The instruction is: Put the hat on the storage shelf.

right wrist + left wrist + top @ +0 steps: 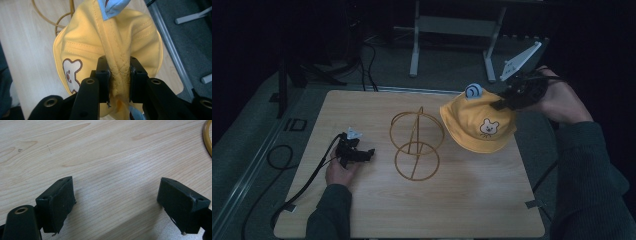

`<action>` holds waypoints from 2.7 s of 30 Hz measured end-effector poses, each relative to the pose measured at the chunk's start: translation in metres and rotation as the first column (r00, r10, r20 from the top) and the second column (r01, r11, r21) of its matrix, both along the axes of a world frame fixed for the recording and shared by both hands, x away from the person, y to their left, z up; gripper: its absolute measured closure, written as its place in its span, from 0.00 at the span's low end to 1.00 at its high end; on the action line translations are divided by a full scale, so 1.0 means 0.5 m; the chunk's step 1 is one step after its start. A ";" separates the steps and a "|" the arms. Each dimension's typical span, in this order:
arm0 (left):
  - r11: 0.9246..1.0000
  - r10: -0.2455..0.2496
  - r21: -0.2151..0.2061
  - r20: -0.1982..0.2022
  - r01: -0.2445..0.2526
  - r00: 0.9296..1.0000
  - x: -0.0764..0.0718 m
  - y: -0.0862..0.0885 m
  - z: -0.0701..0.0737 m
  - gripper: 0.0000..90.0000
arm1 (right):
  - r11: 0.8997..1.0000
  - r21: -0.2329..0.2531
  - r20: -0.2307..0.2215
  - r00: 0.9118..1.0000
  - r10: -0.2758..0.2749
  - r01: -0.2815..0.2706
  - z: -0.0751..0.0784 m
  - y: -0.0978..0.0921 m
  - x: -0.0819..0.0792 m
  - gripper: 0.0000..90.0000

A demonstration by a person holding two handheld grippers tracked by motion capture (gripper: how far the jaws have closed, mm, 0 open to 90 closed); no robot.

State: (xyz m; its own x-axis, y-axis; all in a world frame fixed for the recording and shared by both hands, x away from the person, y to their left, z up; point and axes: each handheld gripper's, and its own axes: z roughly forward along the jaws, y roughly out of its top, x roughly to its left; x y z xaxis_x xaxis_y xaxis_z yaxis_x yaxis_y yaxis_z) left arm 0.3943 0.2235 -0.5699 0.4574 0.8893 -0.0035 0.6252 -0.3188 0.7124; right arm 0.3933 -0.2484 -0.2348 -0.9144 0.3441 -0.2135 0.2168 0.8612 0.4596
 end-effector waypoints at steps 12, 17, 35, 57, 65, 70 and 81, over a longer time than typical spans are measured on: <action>1.000 0.000 0.000 0.000 0.000 1.000 0.000 0.000 0.000 0.16 | 1.000 0.025 0.022 1.000 -0.007 0.007 0.004 0.006 0.004 0.83; 1.000 0.000 0.000 0.000 0.000 1.000 0.000 0.000 0.000 0.16 | 0.999 0.032 0.027 1.000 -0.006 0.005 0.006 0.010 0.004 0.83; 1.000 0.000 0.000 0.000 0.000 1.000 0.000 0.000 0.000 0.16 | 0.998 0.062 0.040 0.999 0.030 -0.033 0.027 0.050 0.003 0.83; 1.000 0.000 0.000 0.000 0.000 1.000 0.000 0.000 0.000 0.16 | 0.994 0.056 0.051 0.995 0.086 -0.089 0.042 0.105 -0.003 0.83; 1.000 0.000 0.000 0.000 0.000 1.000 0.000 0.000 0.000 0.16 | 0.991 0.056 0.055 0.991 0.119 -0.122 0.047 0.144 -0.004 0.83; 1.000 0.000 0.000 0.001 0.000 1.000 0.000 0.000 0.000 0.16 | 0.988 0.049 0.052 0.988 0.144 -0.146 0.047 0.178 -0.005 0.83; 1.000 0.001 0.000 0.001 -0.001 1.000 0.000 0.000 0.000 0.16 | 0.982 0.020 0.053 0.981 0.188 -0.189 0.043 0.248 -0.003 0.83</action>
State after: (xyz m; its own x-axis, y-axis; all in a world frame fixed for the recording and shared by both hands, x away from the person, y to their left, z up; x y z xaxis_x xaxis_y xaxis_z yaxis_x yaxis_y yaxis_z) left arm 0.3943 0.2234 -0.5700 0.4568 0.8896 -0.0033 0.6246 -0.3181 0.7132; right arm 0.3916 -0.1244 -0.2134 -0.9517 0.1720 -0.2542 0.0275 0.8726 0.4877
